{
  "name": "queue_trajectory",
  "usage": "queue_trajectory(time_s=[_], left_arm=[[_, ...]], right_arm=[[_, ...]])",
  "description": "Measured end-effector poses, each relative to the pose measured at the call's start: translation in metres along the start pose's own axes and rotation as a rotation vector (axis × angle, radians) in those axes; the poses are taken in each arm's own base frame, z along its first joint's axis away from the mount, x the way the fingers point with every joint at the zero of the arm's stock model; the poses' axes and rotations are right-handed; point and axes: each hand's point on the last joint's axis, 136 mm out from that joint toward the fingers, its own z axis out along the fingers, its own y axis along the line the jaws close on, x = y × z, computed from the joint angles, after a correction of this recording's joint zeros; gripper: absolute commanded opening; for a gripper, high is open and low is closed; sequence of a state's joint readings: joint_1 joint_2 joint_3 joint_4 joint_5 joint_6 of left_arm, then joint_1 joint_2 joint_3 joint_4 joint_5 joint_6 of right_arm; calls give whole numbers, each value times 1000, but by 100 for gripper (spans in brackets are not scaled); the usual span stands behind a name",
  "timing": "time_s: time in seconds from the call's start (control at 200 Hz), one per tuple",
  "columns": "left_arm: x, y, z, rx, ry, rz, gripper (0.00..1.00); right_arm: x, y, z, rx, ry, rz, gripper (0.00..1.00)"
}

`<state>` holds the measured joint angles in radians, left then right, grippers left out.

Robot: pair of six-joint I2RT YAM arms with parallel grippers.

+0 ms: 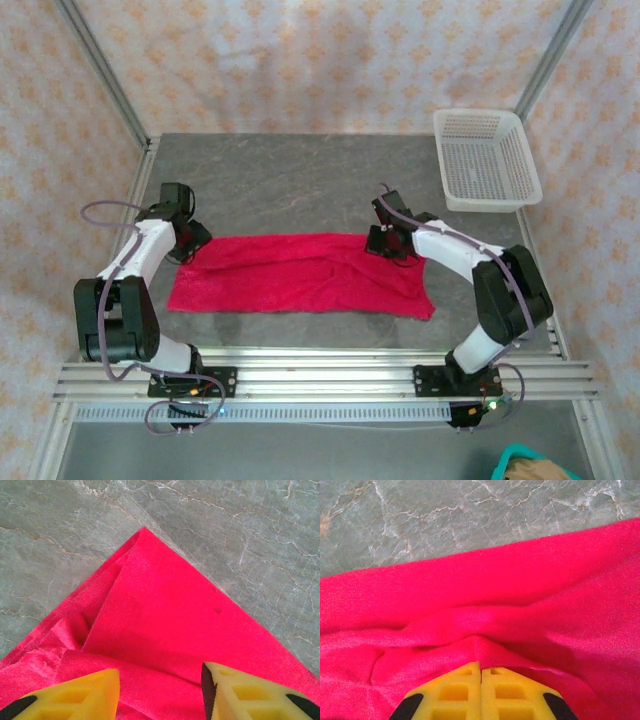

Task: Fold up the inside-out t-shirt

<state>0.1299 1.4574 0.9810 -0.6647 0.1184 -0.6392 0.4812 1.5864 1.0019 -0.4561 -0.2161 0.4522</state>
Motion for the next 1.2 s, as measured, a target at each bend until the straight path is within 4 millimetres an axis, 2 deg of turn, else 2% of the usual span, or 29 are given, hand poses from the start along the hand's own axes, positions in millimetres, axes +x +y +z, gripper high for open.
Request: queue_trajectory(time_s=[0.115, 0.2, 0.26, 0.42, 0.48, 0.555, 0.605, 0.686, 0.756, 0.801, 0.881, 0.961, 1.066, 1.201], left_arm=[[1, -1, 0, 2, 1, 4, 47], [2, -2, 0, 3, 2, 3, 47], [2, -3, 0, 4, 2, 3, 47], [4, -6, -3, 13, -2, 5, 47], [4, -7, -3, 15, -3, 5, 46], [5, -8, -3, 16, -2, 9, 46], [6, -9, -3, 16, -2, 12, 46], [7, -10, -3, 18, 0, 17, 46], [9, -12, -3, 19, 2, 24, 46], [10, -13, -3, 20, 3, 29, 46], [12, -14, -1, 17, 10, 35, 46], [13, -13, 2, 10, 18, 37, 46], [14, -13, 5, 3, 26, 38, 46], [16, -11, 11, -10, 41, 40, 46]], right_arm=[[10, 19, -26, -54, -34, -27, 0], [28, 33, -51, -120, -58, -42, 3], [45, 36, -60, -152, -56, -45, 9], [98, 29, -54, -186, 30, -12, 32], [118, 27, -52, -192, 66, -5, 36], [127, 26, -61, -212, 70, 2, 44], [120, 25, -72, -227, 21, 16, 50], [99, 19, -92, -220, -71, 36, 52], [67, 10, -103, -188, -161, 77, 52], [46, 1, -103, -150, -201, 103, 52], [13, -20, -89, -38, -225, 134, 51], [-3, -37, -62, 63, -187, 136, 50], [-10, -47, -30, 144, -108, 101, 50], [-9, -40, -2, 143, -15, 49, 48]])
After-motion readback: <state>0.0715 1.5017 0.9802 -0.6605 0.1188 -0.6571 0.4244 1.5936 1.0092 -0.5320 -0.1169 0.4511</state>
